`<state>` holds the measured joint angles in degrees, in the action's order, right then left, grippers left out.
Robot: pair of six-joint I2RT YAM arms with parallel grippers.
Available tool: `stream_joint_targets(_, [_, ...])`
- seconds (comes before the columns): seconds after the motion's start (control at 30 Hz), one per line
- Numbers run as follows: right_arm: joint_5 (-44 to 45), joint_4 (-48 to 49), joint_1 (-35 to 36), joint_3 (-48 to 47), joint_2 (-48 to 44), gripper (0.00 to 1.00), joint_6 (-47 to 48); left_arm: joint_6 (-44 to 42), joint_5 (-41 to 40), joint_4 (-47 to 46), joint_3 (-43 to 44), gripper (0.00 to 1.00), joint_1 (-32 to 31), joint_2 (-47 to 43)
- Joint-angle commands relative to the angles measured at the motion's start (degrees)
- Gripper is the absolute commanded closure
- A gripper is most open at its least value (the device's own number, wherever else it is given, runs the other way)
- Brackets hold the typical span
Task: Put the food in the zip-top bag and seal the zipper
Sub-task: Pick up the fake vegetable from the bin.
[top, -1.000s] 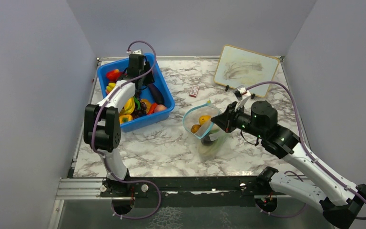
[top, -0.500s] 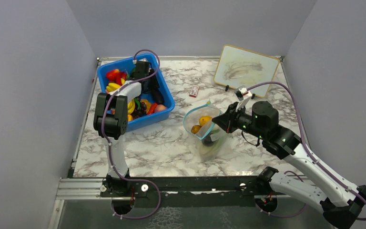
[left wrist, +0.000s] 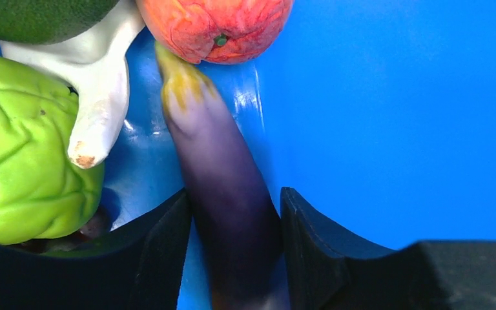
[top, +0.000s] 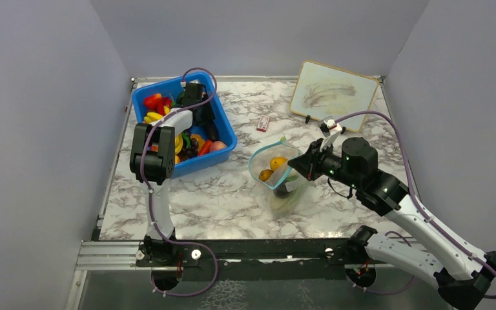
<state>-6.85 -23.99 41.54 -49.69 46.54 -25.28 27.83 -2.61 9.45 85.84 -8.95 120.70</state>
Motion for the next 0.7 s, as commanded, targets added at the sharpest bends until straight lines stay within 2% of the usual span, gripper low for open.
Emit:
stream_joint_targets(0.0, [1.1,0.8,-0.1,-2.4,-0.3,0.99,-0.6,-1.6,-0.8,0.3,1.7,0.57,0.4,0.0])
stream_joint_targets(0.1, [1.0,1.5,-0.1,-2.0,0.0,0.99,-0.4,-3.8,-1.3,0.3,1.2,0.67,0.3,-1.6])
stream_joint_targets(0.3, [0.1,1.8,-0.1,-1.4,0.8,0.99,-0.2,-6.3,-4.6,1.0,0.4,0.69,0.4,-5.4])
stream_joint_targets(0.67, [-0.3,2.2,-0.1,-2.9,2.1,0.99,-1.9,-7.1,-3.1,1.9,-1.2,0.74,0.4,-10.7])
